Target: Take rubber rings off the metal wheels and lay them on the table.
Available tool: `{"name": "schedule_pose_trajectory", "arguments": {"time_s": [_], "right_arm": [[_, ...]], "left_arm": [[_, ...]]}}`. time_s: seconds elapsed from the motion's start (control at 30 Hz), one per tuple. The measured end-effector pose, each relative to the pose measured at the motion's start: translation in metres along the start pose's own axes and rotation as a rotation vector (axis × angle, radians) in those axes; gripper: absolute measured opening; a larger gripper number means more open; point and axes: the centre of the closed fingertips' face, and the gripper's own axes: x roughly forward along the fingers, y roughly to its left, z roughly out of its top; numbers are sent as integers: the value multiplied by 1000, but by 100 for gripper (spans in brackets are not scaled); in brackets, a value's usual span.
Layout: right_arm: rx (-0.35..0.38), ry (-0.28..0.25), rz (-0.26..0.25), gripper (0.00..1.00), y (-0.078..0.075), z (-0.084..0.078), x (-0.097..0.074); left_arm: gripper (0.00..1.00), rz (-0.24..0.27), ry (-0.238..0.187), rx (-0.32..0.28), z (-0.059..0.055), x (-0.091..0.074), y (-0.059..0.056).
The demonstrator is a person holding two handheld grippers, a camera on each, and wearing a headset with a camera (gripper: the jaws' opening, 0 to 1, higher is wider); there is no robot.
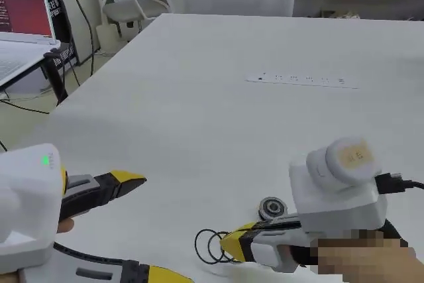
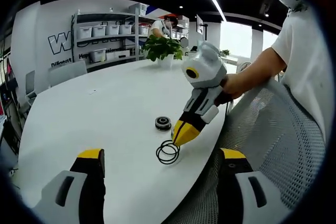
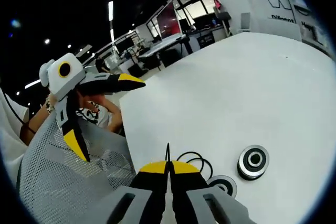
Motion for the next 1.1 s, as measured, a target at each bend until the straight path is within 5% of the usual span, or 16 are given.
{"name": "schedule_pose_trajectory", "arguments": {"time_s": [1.1], "right_arm": [[-110,103,-41,9,-8,-28,10]], "left_arm": [[84,8,14,-4,-3,1,2]]}}
